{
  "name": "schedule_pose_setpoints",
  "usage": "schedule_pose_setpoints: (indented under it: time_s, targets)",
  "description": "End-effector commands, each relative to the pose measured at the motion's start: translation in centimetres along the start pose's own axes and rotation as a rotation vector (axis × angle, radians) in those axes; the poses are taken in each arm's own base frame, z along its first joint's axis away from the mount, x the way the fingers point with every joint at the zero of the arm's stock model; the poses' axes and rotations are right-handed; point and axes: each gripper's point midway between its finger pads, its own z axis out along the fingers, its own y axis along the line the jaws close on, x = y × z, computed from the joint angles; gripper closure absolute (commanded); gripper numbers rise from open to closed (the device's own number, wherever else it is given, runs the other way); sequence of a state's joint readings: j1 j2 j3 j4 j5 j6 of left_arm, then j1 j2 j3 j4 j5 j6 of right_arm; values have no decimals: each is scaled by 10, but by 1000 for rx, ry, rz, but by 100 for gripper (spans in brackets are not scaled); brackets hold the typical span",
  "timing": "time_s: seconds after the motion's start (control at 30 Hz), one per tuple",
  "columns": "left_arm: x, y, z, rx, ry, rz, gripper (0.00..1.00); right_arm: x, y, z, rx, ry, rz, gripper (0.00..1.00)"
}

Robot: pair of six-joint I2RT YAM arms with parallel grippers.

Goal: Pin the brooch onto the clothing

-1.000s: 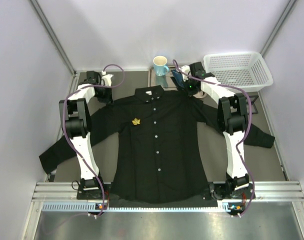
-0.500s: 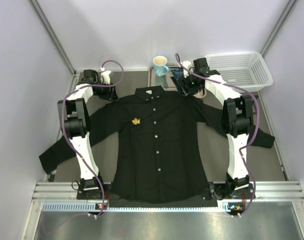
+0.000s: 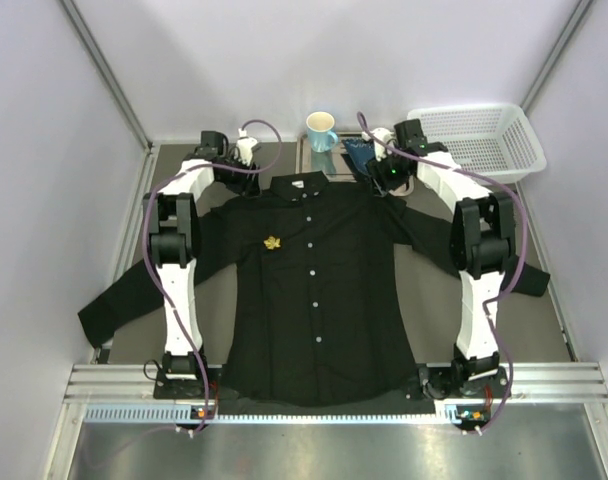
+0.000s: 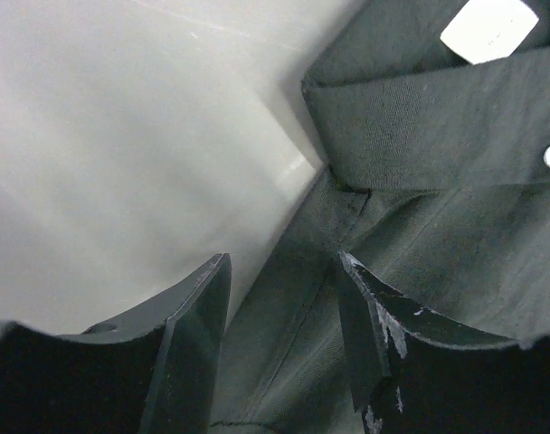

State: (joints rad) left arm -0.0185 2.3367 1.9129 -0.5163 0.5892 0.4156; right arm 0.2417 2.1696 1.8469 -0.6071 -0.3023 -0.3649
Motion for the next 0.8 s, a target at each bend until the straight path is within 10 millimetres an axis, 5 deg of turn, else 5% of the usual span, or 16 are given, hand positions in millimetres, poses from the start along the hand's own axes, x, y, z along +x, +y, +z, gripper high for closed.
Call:
schedule_pose_setpoints:
  time_s: [0.0, 0.07, 0.27, 0.47, 0.57, 0.77]
  targets:
    - [12, -2, 12, -19, 75, 65, 46, 6, -11, -67, 62, -13, 7, 52]
    - [17, -2, 17, -15, 90, 68, 50, 11, -14, -90, 95, -15, 6, 53]
    - [23, -6, 21, 5, 113, 81, 62, 72, -31, -125, 206, 113, 24, 60]
    - [19, -4, 23, 7, 110, 80, 79, 132, -49, -126, 276, 281, 7, 73]
    - [17, -4, 25, 13, 104, 63, 97, 161, -53, -118, 267, 355, 26, 78]
    - [13, -1, 25, -4, 94, 56, 100, 201, -75, -116, 303, 438, 87, 79]
